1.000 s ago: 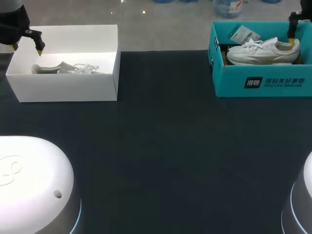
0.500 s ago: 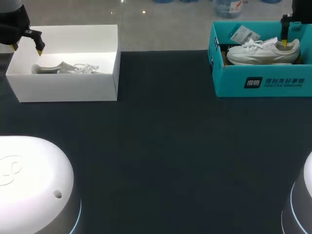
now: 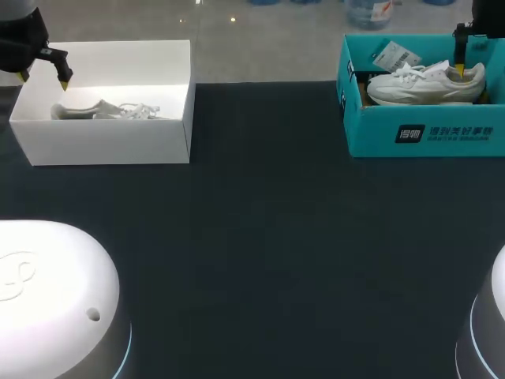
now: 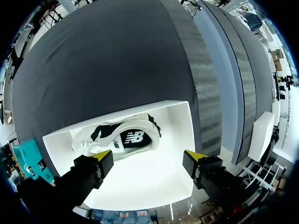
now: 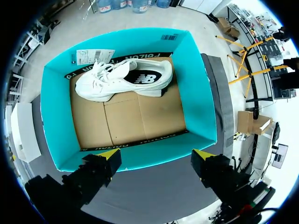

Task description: Take the shoe out of the shoebox, open the shoe tongue, remove and reinsert the insole, then place the shoe into the shoebox

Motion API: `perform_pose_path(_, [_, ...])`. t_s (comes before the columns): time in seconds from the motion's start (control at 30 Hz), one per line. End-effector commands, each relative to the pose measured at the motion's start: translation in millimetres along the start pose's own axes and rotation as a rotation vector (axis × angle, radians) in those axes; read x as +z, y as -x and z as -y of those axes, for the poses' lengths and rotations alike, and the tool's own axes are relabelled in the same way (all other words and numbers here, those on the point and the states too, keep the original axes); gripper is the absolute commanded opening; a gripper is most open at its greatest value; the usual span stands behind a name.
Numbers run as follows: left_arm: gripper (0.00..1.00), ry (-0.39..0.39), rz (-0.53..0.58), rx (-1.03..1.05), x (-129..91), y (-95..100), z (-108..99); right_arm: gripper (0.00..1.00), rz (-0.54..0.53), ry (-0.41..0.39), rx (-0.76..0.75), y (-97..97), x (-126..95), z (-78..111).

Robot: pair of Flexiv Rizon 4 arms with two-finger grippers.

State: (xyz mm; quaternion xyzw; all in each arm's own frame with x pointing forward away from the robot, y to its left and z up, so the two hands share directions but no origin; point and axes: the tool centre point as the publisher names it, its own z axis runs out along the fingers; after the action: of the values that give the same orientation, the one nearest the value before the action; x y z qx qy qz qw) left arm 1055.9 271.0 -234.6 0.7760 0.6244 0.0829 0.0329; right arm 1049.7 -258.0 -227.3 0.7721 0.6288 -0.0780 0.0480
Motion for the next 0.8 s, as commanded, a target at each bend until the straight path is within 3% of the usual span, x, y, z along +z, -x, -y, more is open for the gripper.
perform_pose_path(0.03, [1.00,-0.001,-0.001,0.001,-0.4,-0.7,-0.4,1.00,-0.025,0.042,0.044,5.0,2.5,-8.0])
perform_pose_path(0.1, [1.00,-0.001,-0.001,0.001,-0.4,-0.7,-0.4,1.00,0.009,0.070,0.076,9.6,5.6,-16.3])
perform_pose_path(0.33, [1.00,-0.001,-0.001,0.001,-0.4,-0.7,-0.4,1.00,-0.038,0.174,0.125,21.3,12.5,-44.2])
perform_pose_path(0.8, [1.00,-0.001,-0.001,0.001,-0.4,-0.7,-0.4,1.00,-0.013,0.150,0.089,12.1,27.7,-101.1])
